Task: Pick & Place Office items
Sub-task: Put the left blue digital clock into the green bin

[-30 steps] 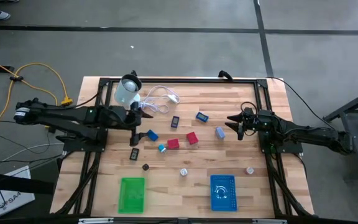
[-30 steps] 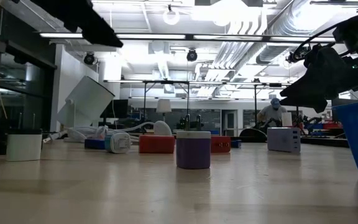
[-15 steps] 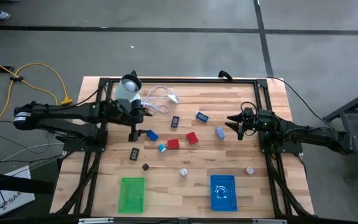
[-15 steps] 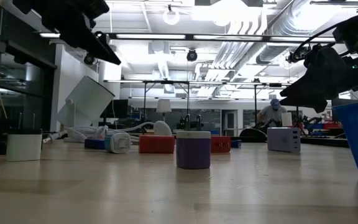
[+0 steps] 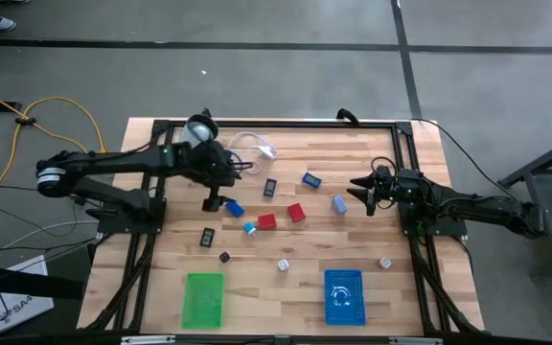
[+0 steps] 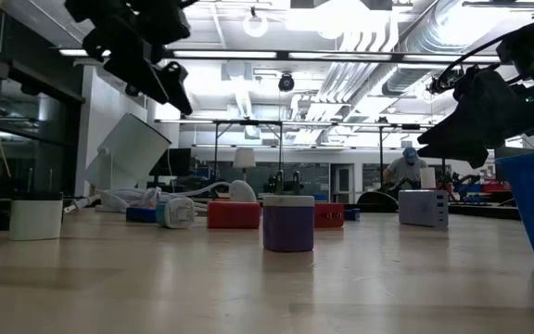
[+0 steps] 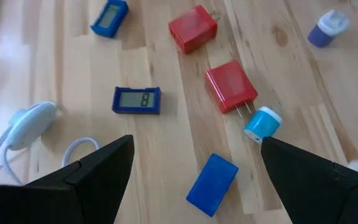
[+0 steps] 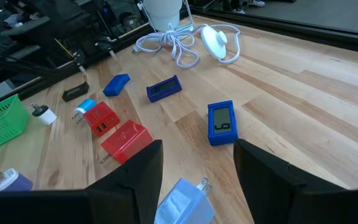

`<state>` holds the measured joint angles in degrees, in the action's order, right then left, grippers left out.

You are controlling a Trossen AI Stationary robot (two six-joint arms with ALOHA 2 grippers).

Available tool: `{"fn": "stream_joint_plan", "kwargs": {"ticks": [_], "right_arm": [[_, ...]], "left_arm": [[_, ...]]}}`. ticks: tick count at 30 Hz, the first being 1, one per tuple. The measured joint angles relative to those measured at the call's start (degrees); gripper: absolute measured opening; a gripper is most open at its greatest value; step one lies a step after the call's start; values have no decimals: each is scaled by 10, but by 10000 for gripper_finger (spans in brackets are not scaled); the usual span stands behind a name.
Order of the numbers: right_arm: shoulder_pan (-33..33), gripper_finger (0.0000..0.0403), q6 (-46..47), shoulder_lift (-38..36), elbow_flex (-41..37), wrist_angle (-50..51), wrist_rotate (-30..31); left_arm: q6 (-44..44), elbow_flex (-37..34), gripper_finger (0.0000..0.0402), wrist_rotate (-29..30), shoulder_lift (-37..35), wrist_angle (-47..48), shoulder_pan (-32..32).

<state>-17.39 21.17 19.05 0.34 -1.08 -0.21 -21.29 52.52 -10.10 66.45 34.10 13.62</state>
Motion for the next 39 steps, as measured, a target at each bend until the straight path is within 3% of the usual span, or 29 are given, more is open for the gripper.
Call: {"fn": "stream_joint_plan", "kwargs": {"ticks": [7,29,39], "right_arm": [[0,184,0,0,0,0,0],[0,184,0,0,0,-2,0],[0,184,0,0,0,-3,0]], "left_arm": [[-60,24,344,-4,48,29,13],[-60,21,344,38,156,60,-22],[-123,21,344,29,206,58,-22]]}}
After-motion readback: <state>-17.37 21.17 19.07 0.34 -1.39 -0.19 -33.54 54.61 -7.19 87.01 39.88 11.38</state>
